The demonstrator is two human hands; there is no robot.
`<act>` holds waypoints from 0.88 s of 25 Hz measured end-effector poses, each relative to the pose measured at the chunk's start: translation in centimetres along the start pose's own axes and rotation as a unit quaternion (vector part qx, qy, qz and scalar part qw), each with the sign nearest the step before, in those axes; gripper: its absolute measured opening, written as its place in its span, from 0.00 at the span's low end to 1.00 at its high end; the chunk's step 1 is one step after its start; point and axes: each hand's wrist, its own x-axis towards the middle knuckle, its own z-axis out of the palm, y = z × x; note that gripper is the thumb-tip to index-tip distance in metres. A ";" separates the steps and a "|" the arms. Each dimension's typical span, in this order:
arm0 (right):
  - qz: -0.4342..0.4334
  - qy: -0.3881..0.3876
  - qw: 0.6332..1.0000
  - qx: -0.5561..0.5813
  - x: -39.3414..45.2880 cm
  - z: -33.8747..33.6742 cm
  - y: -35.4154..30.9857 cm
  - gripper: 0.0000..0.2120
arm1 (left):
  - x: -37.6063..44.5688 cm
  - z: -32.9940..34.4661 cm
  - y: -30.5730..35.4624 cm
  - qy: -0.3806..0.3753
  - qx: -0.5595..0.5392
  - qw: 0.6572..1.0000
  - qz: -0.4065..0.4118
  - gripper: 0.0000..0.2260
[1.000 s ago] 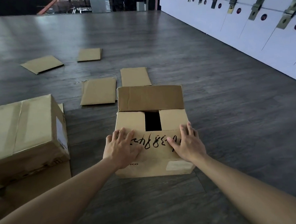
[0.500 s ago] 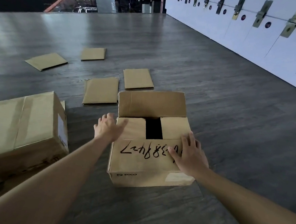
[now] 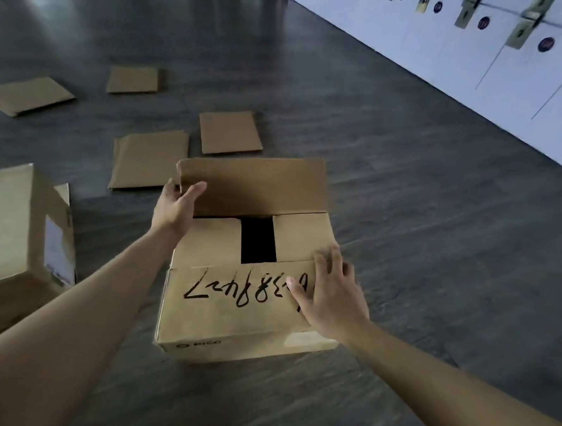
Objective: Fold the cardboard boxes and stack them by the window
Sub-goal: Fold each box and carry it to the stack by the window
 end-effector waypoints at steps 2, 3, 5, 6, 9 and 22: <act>-0.003 0.003 1.000 0.003 0.0 -0.1 0.0 0.45 | -0.1 -0.1 0.6 0.037 -0.003 0.999 0.010 0.37; -0.005 0.004 1.000 0.001 0.0 -0.1 0.0 0.45 | -0.1 -0.4 1.1 0.058 -0.003 0.998 0.023 0.37; -0.007 0.000 1.000 -0.007 0.0 -0.3 -0.1 0.45 | -0.4 -0.9 2.4 0.074 0.002 0.996 0.056 0.35; -0.006 -0.004 1.000 -0.014 -0.1 -0.5 -0.1 0.46 | -0.7 -1.3 2.9 0.071 0.023 0.995 0.072 0.34; -0.002 0.009 0.999 -0.052 -0.5 -1.2 -0.4 0.44 | -2.6 -2.1 3.0 0.060 0.142 0.982 0.105 0.26; -0.123 -0.022 0.988 -0.092 0.0 -2.5 -1.2 0.37 | -12.9 -1.6 -4.6 -0.138 0.537 0.812 0.182 0.37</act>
